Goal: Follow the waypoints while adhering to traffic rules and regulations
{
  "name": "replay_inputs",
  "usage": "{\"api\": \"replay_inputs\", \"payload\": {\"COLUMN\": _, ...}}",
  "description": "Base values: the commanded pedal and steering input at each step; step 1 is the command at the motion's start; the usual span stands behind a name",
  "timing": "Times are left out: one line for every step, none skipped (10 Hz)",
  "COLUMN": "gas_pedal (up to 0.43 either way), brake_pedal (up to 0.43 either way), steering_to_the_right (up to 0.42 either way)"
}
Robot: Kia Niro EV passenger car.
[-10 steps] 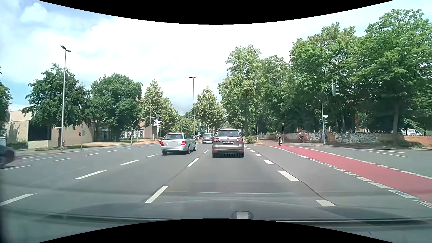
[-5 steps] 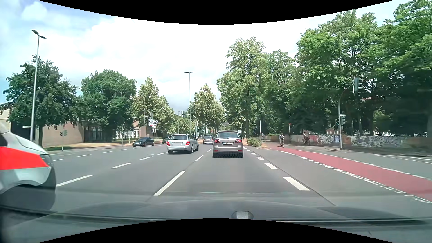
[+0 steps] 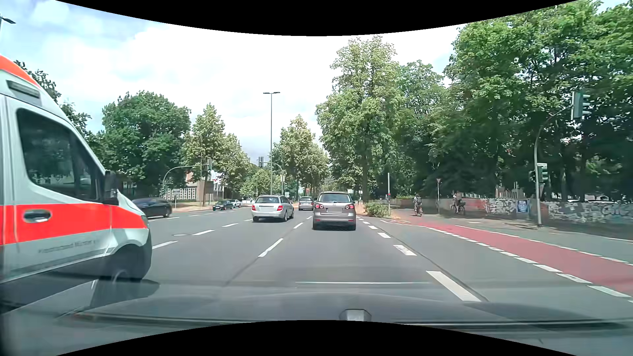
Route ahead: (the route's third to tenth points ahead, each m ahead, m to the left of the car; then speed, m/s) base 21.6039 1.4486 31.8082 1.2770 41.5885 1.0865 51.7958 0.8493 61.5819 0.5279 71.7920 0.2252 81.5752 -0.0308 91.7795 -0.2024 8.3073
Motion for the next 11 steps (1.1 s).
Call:
{"api": "replay_inputs", "payload": {"gas_pedal": 0.220, "brake_pedal": 0.018, "steering_to_the_right": 0.004}}
{"api": "replay_inputs", "payload": {"gas_pedal": 0.209, "brake_pedal": 0.018, "steering_to_the_right": 0.005}}
{"api": "replay_inputs", "payload": {"gas_pedal": 0.209, "brake_pedal": 0.018, "steering_to_the_right": 0.004}}
{"api": "replay_inputs", "payload": {"gas_pedal": 0.209, "brake_pedal": 0.018, "steering_to_the_right": 0.004}}
{"api": "replay_inputs", "payload": {"gas_pedal": 0.209, "brake_pedal": 0.018, "steering_to_the_right": 0.004}}
{"api": "replay_inputs", "payload": {"gas_pedal": 0.209, "brake_pedal": 0.018, "steering_to_the_right": 0.004}}
{"api": "replay_inputs", "payload": {"gas_pedal": 0.209, "brake_pedal": 0.018, "steering_to_the_right": 0.004}}
{"api": "replay_inputs", "payload": {"gas_pedal": 0.197, "brake_pedal": 0.018, "steering_to_the_right": 0.004}}
{"api": "replay_inputs", "payload": {"gas_pedal": 0.189, "brake_pedal": 0.018, "steering_to_the_right": 0.004}}
{"api": "replay_inputs", "payload": {"gas_pedal": 0.189, "brake_pedal": 0.018, "steering_to_the_right": 0.004}}
{"api": "replay_inputs", "payload": {"gas_pedal": 0.189, "brake_pedal": 0.018, "steering_to_the_right": 0.004}}
